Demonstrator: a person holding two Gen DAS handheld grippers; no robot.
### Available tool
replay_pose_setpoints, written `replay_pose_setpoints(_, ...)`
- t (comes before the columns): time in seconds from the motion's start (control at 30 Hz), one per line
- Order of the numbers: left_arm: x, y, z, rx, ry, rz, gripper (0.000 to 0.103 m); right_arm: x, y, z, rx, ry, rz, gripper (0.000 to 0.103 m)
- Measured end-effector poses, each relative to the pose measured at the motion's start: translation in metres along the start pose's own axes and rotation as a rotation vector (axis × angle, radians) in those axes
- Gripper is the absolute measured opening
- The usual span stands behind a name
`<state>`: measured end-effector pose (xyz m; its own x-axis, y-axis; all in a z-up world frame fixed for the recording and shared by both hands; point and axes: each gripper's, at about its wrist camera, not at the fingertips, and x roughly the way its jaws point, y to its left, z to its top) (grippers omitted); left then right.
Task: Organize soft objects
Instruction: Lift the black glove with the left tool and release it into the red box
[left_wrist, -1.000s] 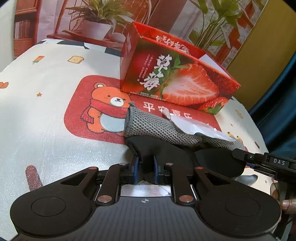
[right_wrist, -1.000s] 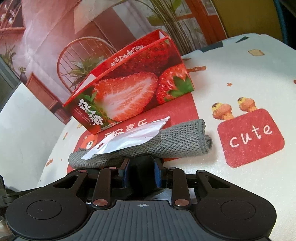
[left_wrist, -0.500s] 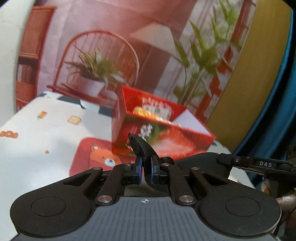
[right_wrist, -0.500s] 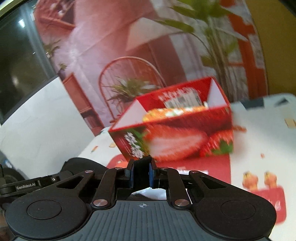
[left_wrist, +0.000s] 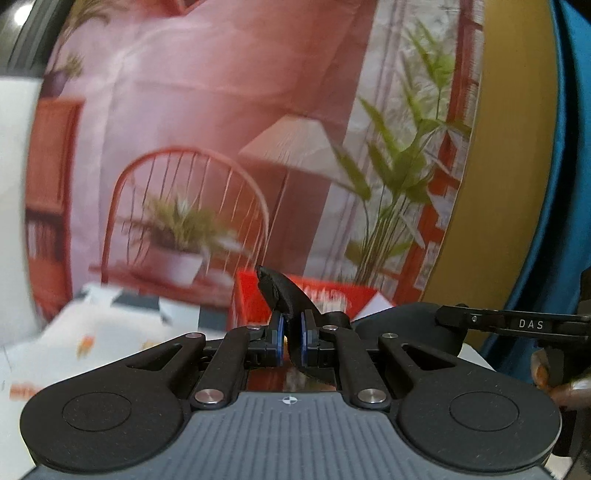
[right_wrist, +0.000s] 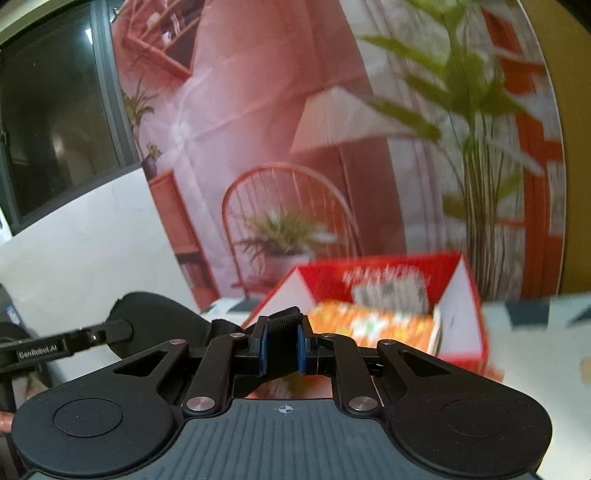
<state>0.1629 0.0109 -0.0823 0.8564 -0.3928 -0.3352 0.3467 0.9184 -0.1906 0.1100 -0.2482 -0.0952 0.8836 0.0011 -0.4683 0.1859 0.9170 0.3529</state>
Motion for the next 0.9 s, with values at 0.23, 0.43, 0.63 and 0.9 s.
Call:
replay_pose_setpoints(0.23, 0.080, -0.020, 0.024, 0.074, 0.015, 0.012, 0.010, 0.043, -0.026, 0.041, -0.077, -0.020, -0.117, 0.014)
replay_pose_setpoints(0.43, 0.156, -0.021, 0.008, 0.084, 0.186, -0.017, 0.010, 0.094, -0.058, 0.038, -0.095, 0.051, -0.196, 0.014)
replay_pose_setpoints(0.63, 0.204, -0.022, -0.020, 0.110, 0.382, -0.039, 0.010, 0.137, -0.078, 0.004, -0.095, 0.204, -0.228, 0.014)
replay_pose_setpoints(0.9, 0.212, -0.015, -0.026, 0.118, 0.435, -0.052, 0.010, 0.148, -0.095, -0.015, -0.041, 0.258, -0.256, 0.014)
